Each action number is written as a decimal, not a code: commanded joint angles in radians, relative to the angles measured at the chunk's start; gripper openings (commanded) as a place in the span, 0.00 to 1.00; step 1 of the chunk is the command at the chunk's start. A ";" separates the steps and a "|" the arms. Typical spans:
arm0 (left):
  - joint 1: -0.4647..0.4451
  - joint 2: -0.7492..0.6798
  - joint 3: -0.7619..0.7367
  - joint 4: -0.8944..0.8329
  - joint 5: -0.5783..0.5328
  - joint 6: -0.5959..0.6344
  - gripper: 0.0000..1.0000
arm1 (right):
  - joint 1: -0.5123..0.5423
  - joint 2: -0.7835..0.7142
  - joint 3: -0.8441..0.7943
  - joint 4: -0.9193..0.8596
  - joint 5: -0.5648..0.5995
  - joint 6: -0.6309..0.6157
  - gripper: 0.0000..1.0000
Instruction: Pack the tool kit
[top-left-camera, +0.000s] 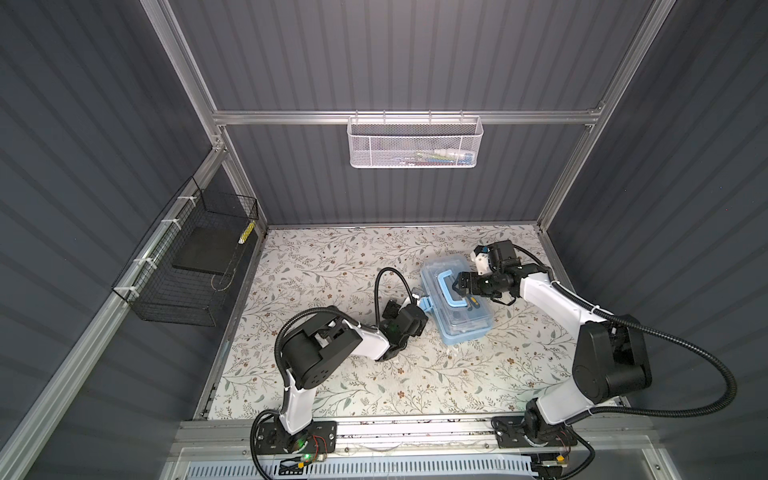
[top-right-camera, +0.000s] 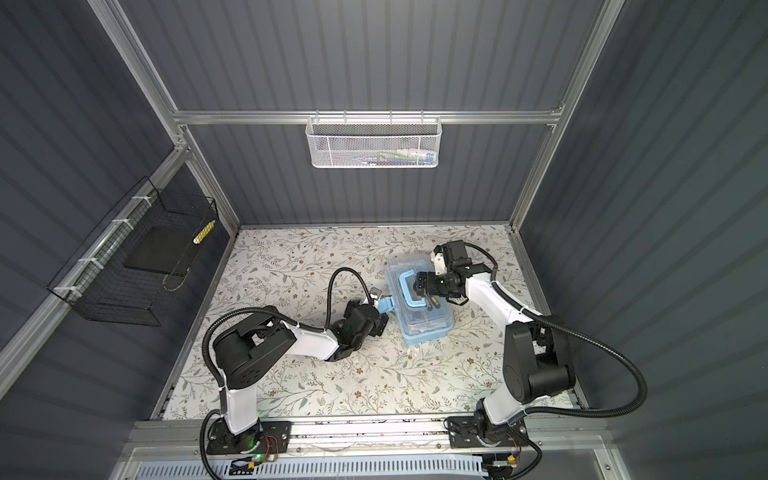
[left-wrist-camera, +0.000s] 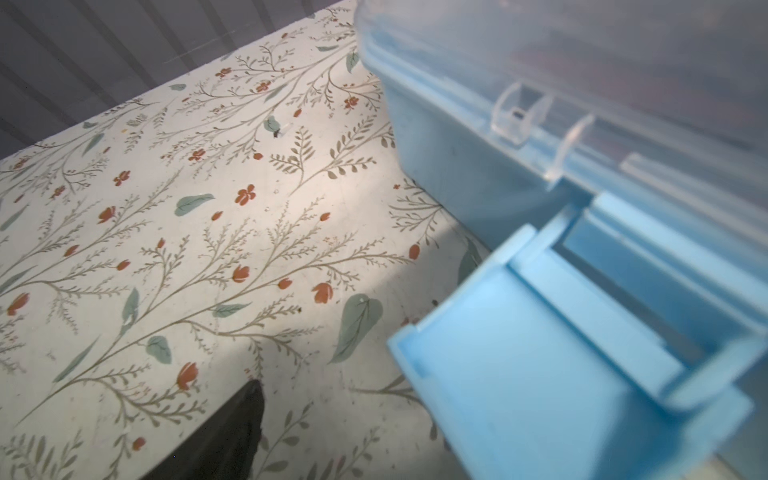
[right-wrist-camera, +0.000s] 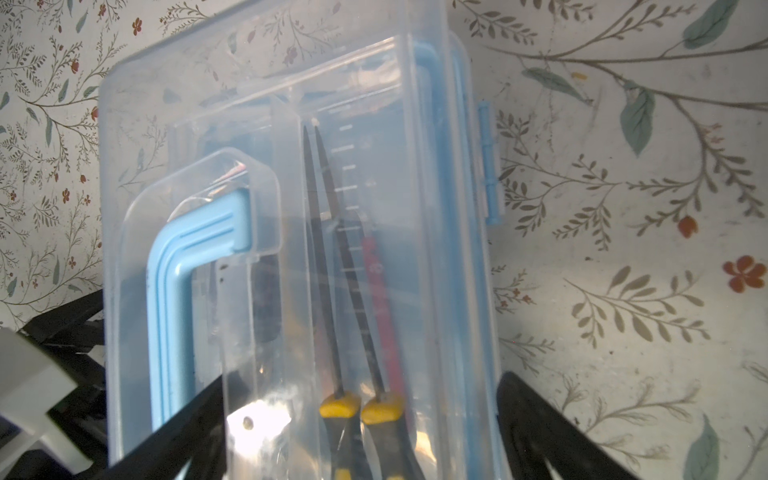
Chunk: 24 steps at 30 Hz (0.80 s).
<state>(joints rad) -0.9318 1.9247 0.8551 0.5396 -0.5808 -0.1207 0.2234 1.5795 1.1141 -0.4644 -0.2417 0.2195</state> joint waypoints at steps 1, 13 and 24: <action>-0.001 -0.050 -0.001 -0.004 -0.046 -0.022 0.91 | -0.013 0.024 0.006 -0.029 0.035 -0.008 0.95; 0.000 -0.092 0.039 -0.055 -0.071 -0.032 0.92 | -0.013 0.017 -0.008 -0.020 0.035 0.000 0.95; -0.001 -0.106 0.079 -0.070 -0.065 -0.028 0.91 | -0.013 0.013 -0.016 -0.017 0.039 -0.002 0.95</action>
<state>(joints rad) -0.9318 1.8473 0.9031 0.4824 -0.6296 -0.1390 0.2230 1.5795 1.1137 -0.4633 -0.2436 0.2203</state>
